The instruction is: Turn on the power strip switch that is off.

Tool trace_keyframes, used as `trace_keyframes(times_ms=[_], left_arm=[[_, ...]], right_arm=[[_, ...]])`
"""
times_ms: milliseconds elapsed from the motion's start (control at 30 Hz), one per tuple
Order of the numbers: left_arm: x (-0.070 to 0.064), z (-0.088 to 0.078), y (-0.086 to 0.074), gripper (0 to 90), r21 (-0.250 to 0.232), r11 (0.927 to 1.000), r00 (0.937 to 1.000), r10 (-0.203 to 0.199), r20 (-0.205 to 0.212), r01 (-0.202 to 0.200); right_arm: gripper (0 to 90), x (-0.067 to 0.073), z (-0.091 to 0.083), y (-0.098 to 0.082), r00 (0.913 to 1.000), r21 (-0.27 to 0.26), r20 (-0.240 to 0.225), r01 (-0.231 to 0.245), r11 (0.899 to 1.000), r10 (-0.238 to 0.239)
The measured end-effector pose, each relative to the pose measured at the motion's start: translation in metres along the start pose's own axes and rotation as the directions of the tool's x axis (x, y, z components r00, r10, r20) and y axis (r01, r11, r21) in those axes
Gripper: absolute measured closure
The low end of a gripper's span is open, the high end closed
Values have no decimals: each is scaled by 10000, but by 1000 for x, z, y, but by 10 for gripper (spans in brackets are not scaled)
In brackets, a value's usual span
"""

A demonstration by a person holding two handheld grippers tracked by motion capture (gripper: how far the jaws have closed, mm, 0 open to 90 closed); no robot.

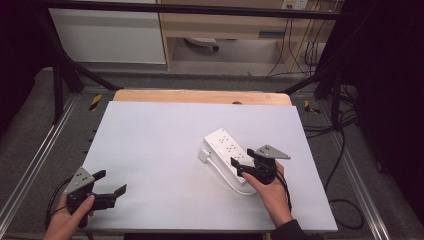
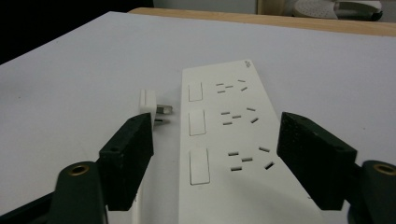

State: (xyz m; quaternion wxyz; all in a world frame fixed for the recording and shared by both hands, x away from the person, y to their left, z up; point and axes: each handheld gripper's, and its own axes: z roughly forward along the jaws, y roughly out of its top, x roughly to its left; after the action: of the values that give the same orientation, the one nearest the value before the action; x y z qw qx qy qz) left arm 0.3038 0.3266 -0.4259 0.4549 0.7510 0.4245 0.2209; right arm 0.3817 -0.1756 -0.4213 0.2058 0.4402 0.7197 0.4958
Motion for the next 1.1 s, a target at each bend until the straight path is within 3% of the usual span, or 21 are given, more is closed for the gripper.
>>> trace_keyframes(times_ms=[200,333,500,600,1100], left_arm=[[0,0,0,66,15,10000,10000,6,-12,-6],[0,0,0,66,23,10000,10000,-1,-19,1],[0,0,-1,66,25,10000,10000,-3,-32,3],[0,0,-1,67,38,10000,10000,-1,-60,1],[0,0,0,66,-16,10000,10000,-27,-54,27]], right_arm=[[59,3,-5,5,9998,-178,196,-3,9998,6],[20,6,-10,9,9994,-352,257,236,9991,-227],[26,8,-14,11,9981,-588,411,484,9971,-461],[30,7,-20,13,9985,-990,378,424,9942,-388],[42,-8,-48,24,9970,-1841,704,434,9819,-308]])
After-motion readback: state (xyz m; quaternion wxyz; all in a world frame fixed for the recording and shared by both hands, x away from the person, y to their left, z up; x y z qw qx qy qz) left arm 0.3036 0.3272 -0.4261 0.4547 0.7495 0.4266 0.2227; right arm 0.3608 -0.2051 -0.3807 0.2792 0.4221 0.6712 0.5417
